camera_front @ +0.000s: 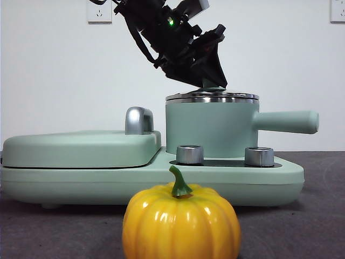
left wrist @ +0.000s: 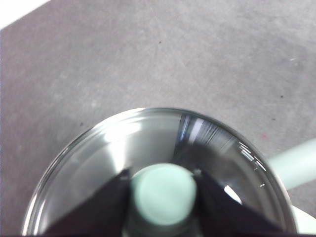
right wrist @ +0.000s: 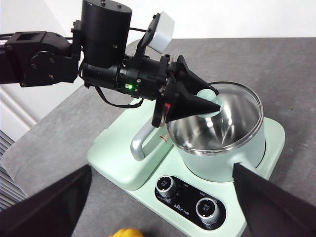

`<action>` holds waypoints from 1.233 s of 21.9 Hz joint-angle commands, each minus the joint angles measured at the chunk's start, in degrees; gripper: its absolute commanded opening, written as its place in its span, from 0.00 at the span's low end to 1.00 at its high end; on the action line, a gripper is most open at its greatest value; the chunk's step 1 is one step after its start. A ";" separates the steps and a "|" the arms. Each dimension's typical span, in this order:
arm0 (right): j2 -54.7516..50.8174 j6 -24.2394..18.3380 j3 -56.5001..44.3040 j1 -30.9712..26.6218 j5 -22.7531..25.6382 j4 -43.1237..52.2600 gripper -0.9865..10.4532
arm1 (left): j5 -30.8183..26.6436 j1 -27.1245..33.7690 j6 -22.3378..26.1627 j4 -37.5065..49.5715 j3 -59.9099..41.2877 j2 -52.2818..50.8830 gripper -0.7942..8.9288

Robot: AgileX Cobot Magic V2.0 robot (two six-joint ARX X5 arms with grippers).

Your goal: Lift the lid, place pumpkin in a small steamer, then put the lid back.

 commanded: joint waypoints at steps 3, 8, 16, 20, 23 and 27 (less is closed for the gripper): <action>0.28 -0.44 0.90 -0.02 0.02 0.17 0.48 | -0.33 -0.63 0.87 -0.52 1.20 1.05 0.10; 0.31 -0.68 0.90 -0.02 2.97 0.13 0.48 | -0.31 -0.63 0.52 -1.66 3.89 0.55 0.10; 6.21 -0.59 4.70 7.54 5.70 -5.29 0.48 | -0.26 1.03 0.50 -9.22 10.91 -3.58 0.10; 12.94 2.23 7.15 20.85 15.47 -6.88 0.48 | -0.26 4.57 0.50 -12.66 10.91 -8.87 0.10; 18.56 6.54 7.32 32.24 22.36 -5.40 0.48 | -0.24 8.07 0.50 -15.85 10.91 -12.72 0.10; 25.05 10.67 7.32 43.08 28.61 -5.31 0.48 | -0.26 11.43 0.81 -19.63 10.91 -16.61 0.10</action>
